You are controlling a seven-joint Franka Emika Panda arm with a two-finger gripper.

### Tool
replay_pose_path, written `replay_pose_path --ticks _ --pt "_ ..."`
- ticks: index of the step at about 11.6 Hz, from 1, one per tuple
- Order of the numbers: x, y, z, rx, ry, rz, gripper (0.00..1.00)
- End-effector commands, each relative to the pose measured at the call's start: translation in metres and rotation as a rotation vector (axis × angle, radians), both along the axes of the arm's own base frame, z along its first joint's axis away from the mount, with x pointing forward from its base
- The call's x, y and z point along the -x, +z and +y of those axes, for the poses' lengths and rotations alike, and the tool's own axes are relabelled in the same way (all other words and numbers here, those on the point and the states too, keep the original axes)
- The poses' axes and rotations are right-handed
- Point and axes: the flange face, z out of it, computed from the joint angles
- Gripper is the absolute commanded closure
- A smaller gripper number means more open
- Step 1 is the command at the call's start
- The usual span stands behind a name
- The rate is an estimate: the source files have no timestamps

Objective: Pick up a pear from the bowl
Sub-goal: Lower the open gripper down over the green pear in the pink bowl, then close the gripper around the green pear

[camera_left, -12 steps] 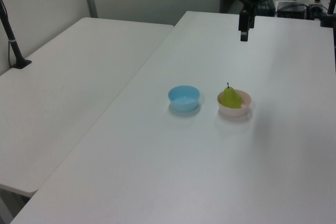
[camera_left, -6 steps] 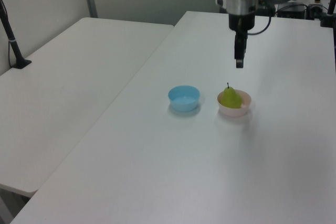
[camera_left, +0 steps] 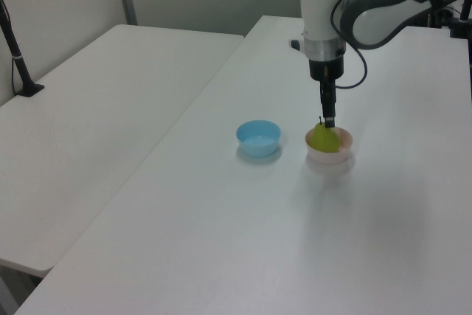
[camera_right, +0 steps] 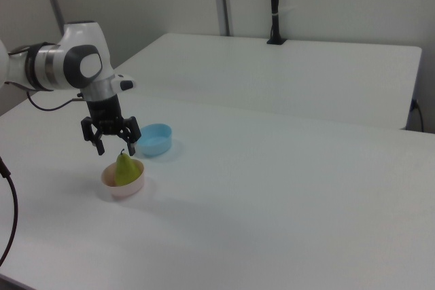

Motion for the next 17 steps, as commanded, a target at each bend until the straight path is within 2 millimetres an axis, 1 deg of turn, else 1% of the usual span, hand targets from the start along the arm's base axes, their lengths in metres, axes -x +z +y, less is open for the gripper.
replay_pose_path --ticks 1,5,8,9,10,11,12,13,15,16,17 --pt "-0.004 -0.028 0.002 0.000 0.035 0.007 0.09" --pt "0.003 -0.056 0.002 0.016 0.052 0.004 0.19" --pt "0.002 -0.064 0.000 0.026 0.059 0.006 0.21" --pt "0.002 -0.064 0.001 0.026 0.060 0.006 0.30" --pt "0.002 -0.064 0.001 0.027 0.060 0.008 0.48" --pt "0.002 -0.063 0.000 0.026 0.058 0.006 0.67" --pt "0.002 -0.058 0.000 0.026 0.058 0.003 0.77" --pt "0.003 -0.054 0.000 0.027 0.057 0.006 0.78" --pt "0.008 -0.038 -0.001 0.030 0.053 0.018 0.78" --pt "0.010 -0.026 -0.001 0.028 0.050 0.015 0.78" --pt "0.011 -0.010 0.000 0.027 0.046 0.008 0.78"
